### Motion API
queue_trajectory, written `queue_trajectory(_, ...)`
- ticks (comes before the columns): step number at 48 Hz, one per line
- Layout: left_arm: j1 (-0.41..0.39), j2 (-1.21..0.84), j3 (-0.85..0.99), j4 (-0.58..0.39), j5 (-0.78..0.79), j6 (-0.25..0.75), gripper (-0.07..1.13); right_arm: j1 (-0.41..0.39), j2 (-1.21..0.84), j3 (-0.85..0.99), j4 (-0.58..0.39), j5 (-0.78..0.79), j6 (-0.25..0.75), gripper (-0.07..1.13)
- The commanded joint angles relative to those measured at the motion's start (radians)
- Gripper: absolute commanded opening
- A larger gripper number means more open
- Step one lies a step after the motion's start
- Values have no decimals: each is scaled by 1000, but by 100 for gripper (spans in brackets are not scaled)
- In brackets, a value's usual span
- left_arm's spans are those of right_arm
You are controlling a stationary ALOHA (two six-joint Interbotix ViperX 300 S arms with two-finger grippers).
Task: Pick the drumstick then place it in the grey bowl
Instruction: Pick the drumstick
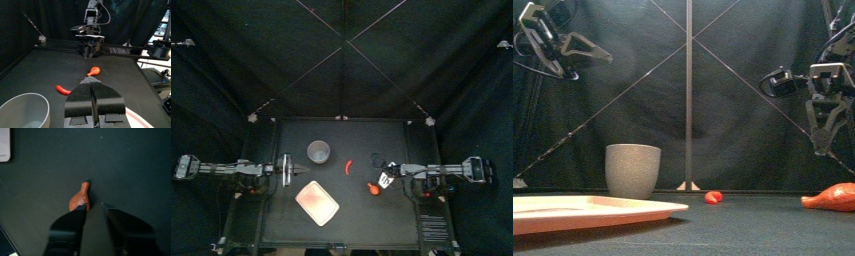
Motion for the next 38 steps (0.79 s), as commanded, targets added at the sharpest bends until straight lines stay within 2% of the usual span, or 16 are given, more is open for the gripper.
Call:
queue_trajectory(1,6,3,-12,-3,-6,2,-2,15,35,-32,-23,-25,38,107)
queue_trajectory(13,9,3,-2,-3,-9,2,-2,18,155,-41,-5,-57,106,104)
queue_trajectory(38,14,3,18,-3,-11,2,-2,58,354,-124,21,-75,109,104)
